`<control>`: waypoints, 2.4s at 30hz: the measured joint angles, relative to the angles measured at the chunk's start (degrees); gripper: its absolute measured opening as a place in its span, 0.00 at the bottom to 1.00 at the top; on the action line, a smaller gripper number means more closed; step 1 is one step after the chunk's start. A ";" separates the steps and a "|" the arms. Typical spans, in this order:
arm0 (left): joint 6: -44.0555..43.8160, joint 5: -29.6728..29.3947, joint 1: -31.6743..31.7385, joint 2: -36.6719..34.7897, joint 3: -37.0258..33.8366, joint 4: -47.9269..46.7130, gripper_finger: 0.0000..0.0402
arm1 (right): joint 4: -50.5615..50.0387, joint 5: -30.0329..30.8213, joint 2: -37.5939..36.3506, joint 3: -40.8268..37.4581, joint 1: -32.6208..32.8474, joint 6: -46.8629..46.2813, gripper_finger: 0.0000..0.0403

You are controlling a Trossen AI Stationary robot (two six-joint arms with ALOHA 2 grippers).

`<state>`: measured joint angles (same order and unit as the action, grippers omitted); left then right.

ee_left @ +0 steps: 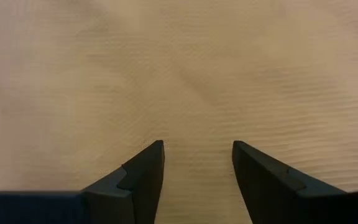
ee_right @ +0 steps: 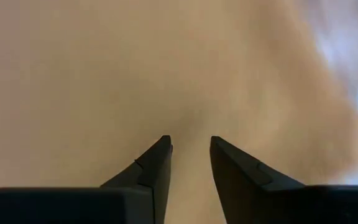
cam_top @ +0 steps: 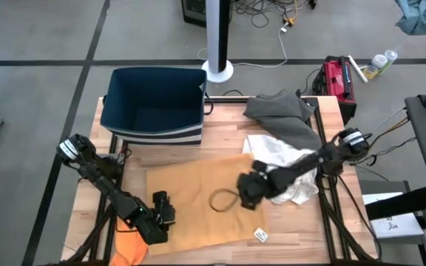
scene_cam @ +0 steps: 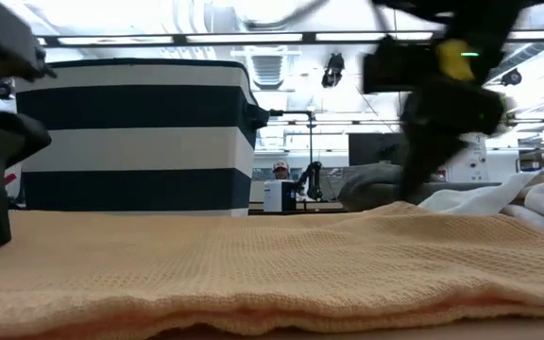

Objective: Fold towel
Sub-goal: Fold the yellow kitchen towel

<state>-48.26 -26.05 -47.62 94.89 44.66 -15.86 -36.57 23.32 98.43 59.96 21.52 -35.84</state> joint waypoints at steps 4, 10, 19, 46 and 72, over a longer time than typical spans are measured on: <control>2.48 -1.36 0.58 0.29 3.10 3.38 0.46 | -11.21 3.72 -0.07 -0.82 3.73 -11.12 0.27; 13.44 -3.71 4.08 3.66 5.36 15.60 0.46 | -3.35 3.82 0.08 -2.03 4.65 -10.01 0.26; 12.61 3.56 6.75 10.98 4.63 17.11 0.46 | -4.06 3.08 2.84 -5.05 1.33 -7.81 0.28; 32.52 -7.02 29.99 -1.58 4.53 14.34 0.46 | 22.78 -2.26 18.56 15.85 15.88 -1.79 0.27; 20.58 -0.11 38.19 1.68 2.44 -8.33 0.43 | -17.29 2.68 25.75 28.27 19.15 -13.49 0.31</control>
<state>-27.67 -26.15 -9.42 96.57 47.09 -24.19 -53.86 26.00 124.19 88.22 40.67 -49.33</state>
